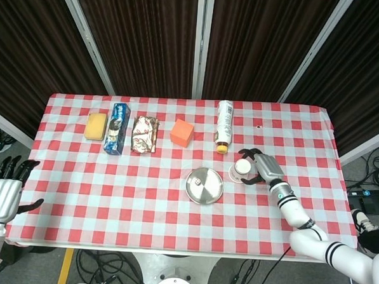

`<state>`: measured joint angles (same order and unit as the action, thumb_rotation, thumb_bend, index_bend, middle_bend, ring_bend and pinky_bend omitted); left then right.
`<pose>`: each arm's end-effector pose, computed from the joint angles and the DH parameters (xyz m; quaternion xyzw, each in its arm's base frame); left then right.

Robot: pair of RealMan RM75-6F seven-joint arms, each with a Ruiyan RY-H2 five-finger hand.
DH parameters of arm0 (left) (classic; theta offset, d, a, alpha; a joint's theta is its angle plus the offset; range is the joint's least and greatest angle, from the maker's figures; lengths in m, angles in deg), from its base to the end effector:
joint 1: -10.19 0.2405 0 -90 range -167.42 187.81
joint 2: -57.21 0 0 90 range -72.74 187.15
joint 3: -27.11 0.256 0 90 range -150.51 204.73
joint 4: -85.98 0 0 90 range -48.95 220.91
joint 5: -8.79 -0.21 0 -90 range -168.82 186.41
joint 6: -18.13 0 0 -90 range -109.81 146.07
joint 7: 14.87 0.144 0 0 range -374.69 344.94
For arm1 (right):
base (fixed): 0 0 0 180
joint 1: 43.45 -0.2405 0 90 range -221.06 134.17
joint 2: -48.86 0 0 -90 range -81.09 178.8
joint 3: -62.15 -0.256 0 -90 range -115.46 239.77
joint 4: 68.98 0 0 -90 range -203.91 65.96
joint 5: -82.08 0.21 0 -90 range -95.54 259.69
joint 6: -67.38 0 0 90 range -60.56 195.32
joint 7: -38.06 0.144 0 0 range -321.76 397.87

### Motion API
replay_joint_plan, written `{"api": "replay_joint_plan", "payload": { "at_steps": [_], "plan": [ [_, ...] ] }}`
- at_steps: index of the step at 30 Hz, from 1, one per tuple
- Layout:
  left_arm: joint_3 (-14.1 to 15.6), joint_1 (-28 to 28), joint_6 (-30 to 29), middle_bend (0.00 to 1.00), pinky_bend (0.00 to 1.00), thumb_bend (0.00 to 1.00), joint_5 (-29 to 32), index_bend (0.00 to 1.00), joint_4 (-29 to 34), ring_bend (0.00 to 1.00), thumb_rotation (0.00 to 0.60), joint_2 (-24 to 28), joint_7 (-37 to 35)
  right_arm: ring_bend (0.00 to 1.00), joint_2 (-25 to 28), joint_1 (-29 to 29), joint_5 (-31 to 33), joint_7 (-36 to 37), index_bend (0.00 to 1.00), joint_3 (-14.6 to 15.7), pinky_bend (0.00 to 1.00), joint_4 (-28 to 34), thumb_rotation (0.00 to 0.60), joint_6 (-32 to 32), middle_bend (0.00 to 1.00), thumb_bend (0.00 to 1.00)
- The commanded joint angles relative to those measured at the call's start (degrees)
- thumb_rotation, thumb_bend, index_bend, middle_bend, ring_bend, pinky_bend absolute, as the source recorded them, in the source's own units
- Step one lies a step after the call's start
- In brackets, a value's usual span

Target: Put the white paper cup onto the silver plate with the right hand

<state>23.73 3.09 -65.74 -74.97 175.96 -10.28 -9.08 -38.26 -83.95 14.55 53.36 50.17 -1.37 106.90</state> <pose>-0.3121 0.1954 0.1444 -0.6075 -0.3642 -0.3662 0.6036 -0.2298 -0.3826 0.0017 0.6437 -0.5611 0.3613 0.3745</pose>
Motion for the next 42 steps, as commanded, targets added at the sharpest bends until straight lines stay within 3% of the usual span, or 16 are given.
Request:
{"api": "replay_joint_plan", "payload": {
  "at_steps": [1, 6, 12, 15, 23, 33, 42],
  "plan": [
    [0.0, 0.0, 0.1, 0.18, 0.07, 0.02, 0.1, 0.17, -0.1, 0.07, 0.6, 0.0, 0.0, 0.13, -2.1, 0.1, -3.4, 6.3, 0.27, -0.3, 0.26, -3.4, 0.6, -0.4, 0.3, 0.13],
    [0.0, 0.0, 0.2, 0.18, 0.07, 0.02, 0.1, 0.17, 0.1, 0.07, 0.6, 0.1, 0.0, 0.14, -4.6, 0.0, -5.7, 11.4, 0.33, -0.2, 0.26, -7.3, 0.6, 0.7, 0.32, 0.15],
    [-0.1, 0.0, 0.0, 0.18, 0.07, 0.02, 0.1, 0.17, 0.4, 0.07, 0.6, 0.3, 0.2, 0.2, -6.0, 0.3, -8.3, 17.3, 0.53, -0.3, 0.26, -9.8, 0.6, 3.5, 0.39, 0.26],
    [0.0, 0.1, -0.1, 0.18, 0.07, 0.02, 0.1, 0.17, 0.6, 0.07, 0.6, 0.4, 0.4, 0.21, -5.1, 0.9, -10.5, 20.1, 0.57, -0.1, 0.26, -8.4, 0.6, 6.4, 0.41, 0.28],
    [-0.1, 0.2, -0.3, 0.18, 0.07, 0.02, 0.2, 0.17, 1.3, 0.07, 0.6, 1.0, 0.7, 0.22, -2.8, -2.1, -18.6, 24.7, 0.58, 2.0, 0.26, -1.2, 0.6, 9.0, 0.42, 0.28],
    [0.2, 0.6, -0.2, 0.18, 0.07, 0.02, 0.4, 0.17, 0.7, 0.07, 0.6, 0.6, 0.0, 0.22, -11.6, -6.8, -18.9, 18.4, 0.58, 3.3, 0.25, -7.5, 0.6, 6.5, 0.41, 0.28],
    [0.1, 0.6, -0.2, 0.18, 0.07, 0.02, 0.4, 0.17, 0.0, 0.07, 0.6, 0.3, -0.8, 0.22, -13.8, -7.5, -18.9, 17.6, 0.58, 4.9, 0.25, -10.8, 0.6, 6.7, 0.41, 0.28]
  ]
}}
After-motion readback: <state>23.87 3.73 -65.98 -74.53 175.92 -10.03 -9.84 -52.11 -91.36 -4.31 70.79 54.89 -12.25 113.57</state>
